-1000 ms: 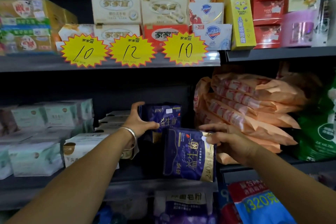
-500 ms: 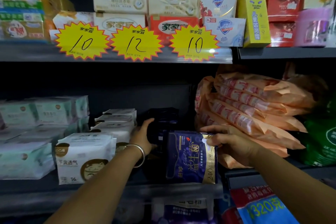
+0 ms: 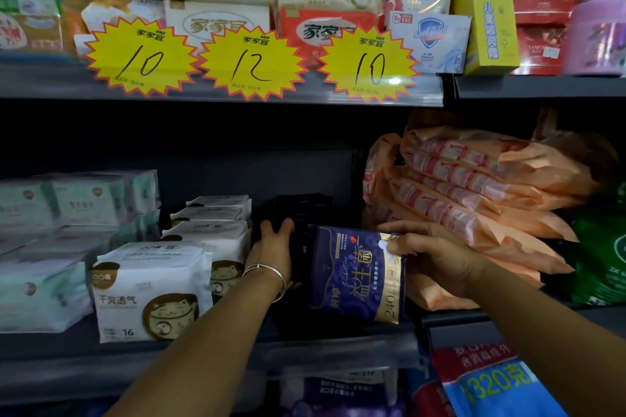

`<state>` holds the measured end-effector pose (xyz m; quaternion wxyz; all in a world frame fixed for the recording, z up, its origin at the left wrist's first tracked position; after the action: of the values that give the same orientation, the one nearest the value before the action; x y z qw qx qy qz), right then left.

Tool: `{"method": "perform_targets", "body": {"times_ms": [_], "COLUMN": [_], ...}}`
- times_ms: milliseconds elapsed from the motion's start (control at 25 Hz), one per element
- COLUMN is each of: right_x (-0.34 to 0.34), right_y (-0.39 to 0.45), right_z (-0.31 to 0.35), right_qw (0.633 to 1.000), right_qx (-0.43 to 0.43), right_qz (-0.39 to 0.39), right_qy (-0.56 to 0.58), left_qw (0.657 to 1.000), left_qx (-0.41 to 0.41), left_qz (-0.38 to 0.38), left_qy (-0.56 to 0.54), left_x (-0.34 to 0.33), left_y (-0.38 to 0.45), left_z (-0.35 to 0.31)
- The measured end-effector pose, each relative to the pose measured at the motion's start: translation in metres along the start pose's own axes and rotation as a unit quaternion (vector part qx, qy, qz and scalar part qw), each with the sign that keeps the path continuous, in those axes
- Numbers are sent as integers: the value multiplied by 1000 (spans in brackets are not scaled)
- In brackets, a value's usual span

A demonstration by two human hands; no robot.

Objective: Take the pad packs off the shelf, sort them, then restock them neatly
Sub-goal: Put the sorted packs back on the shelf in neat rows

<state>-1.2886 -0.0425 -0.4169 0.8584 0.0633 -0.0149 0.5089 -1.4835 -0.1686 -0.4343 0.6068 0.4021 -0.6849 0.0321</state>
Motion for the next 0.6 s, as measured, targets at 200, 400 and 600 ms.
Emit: {"method": "perform_targets", "body": {"times_ms": [200, 400, 600], "right_x": [3, 2, 1], "right_y": [-3, -2, 2], "right_z": [-4, -10, -12], "right_qw": [1000, 1000, 1000], "right_qx": [1, -8, -3], "right_qz": [-10, -4, 2], "right_qy": [13, 9, 29], "left_qw": [1000, 1000, 1000], "left_qx": [14, 6, 7], "left_qz": [-3, 5, 25], "left_qy": [-4, 4, -6], "left_x": [2, 3, -6], "left_y": [1, 0, 10], "left_z": [-4, 0, 2]}}
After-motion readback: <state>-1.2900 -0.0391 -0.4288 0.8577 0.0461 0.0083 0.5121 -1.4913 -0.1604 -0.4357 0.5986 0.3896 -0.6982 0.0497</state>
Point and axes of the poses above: each hand's wrist, its own y-axis towards the middle knuckle, its own x-axis out of the back of the hand, z = x × y, the point moved 7 cm from there along y, towards the middle knuckle, and after that the axes turned 5 degrees about -x, right-handed, at the moved point
